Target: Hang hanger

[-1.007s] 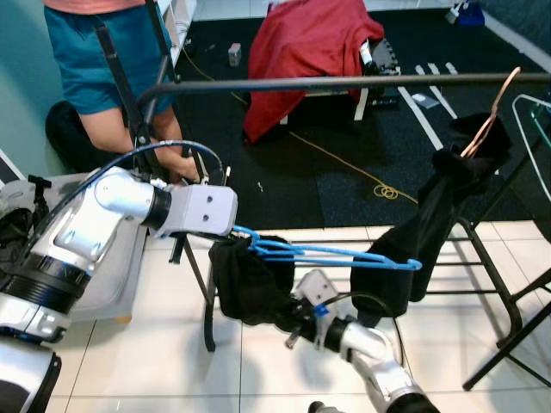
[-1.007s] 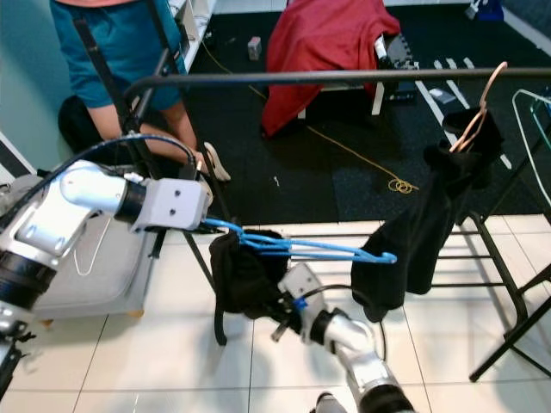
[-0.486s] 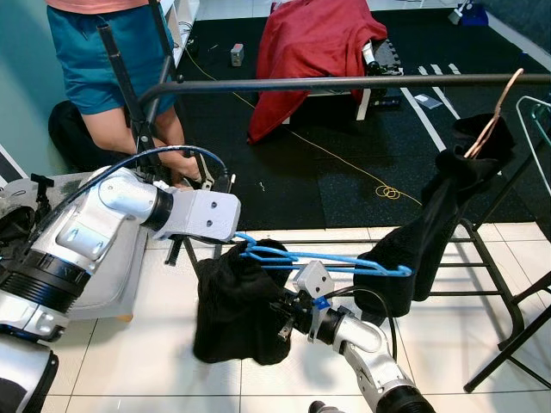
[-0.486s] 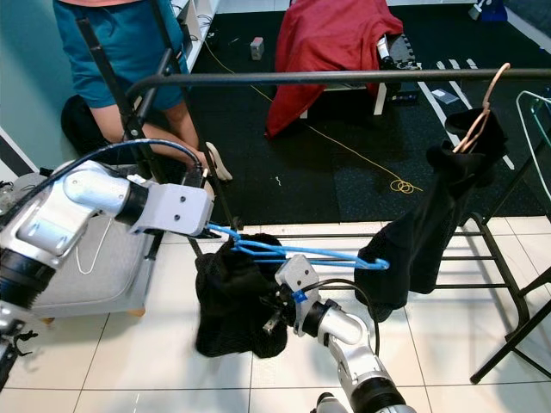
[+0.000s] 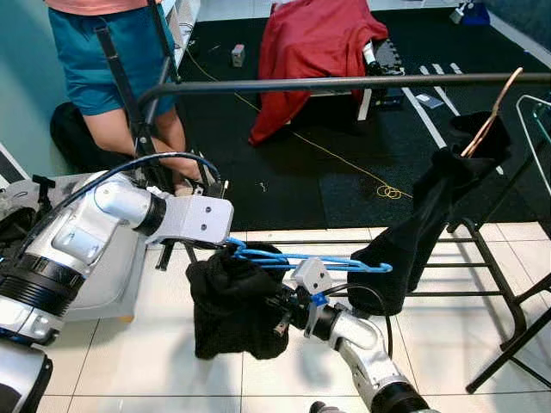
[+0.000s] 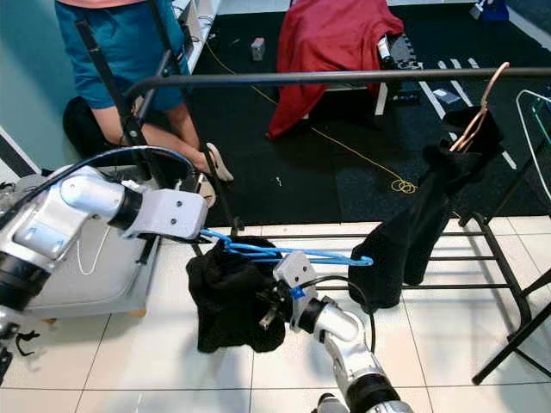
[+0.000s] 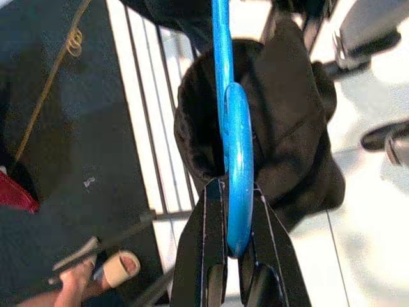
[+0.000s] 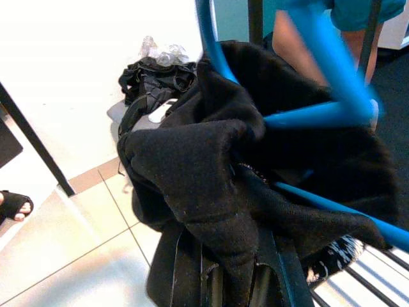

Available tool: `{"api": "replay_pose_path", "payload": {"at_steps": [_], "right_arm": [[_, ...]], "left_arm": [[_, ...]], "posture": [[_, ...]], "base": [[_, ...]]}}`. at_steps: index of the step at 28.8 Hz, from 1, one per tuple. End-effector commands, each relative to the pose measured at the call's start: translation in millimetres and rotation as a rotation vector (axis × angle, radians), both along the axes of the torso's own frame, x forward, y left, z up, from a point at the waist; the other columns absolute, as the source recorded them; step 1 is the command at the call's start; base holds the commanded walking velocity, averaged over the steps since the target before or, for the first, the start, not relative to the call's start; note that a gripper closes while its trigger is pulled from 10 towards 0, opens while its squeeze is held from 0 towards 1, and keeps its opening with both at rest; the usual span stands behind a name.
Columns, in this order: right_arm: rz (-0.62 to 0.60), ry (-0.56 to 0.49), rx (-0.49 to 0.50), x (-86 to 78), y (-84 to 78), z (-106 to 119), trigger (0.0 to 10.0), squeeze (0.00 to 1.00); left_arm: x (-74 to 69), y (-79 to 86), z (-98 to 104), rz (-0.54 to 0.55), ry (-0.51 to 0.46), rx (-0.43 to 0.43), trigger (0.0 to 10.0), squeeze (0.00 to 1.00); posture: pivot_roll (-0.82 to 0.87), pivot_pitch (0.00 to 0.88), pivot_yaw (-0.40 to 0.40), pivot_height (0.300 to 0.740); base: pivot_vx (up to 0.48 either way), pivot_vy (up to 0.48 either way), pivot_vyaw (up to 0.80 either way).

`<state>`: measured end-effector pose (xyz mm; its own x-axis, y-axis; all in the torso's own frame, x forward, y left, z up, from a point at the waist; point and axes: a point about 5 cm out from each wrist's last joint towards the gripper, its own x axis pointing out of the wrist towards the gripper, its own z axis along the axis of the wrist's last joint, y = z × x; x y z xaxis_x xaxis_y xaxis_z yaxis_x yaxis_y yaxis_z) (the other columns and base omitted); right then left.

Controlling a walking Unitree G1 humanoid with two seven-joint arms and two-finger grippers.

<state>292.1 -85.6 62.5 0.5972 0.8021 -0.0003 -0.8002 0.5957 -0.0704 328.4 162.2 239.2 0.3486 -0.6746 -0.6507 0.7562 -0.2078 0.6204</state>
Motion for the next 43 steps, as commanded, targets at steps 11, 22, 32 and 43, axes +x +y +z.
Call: {"api": "replay_pose_path", "payload": {"at_steps": [11,22,32,43], "right_arm": [[-0.046,0.032,0.075,1.8,4.0,-4,10.0,0.0],[-0.052,0.054,0.06,6.8,16.4,-5,10.0,0.61],[-0.008,-0.007,0.109,6.1,25.9,4,10.0,0.0],[-0.035,0.075,0.015,-2.4,10.4,-17,10.0,0.0]], "left_arm": [[5.5,29.3,-5,0.125,0.061,0.232,0.0,0.0],[5.7,37.1,-13,0.173,0.086,0.264,0.0,0.0],[7.4,39.7,-8,0.184,0.077,0.276,0.0,0.0],[17.3,37.5,1,0.197,0.032,0.284,0.0,0.0]], "posture": [[0.01,0.127,0.075,0.74],[0.01,0.12,0.084,0.74],[0.02,0.119,0.092,0.74],[0.02,0.106,0.099,0.74]], "base": [[0.0,0.0,0.0],[0.0,0.0,0.0],[0.0,0.0,0.0],[0.0,0.0,0.0]]}}
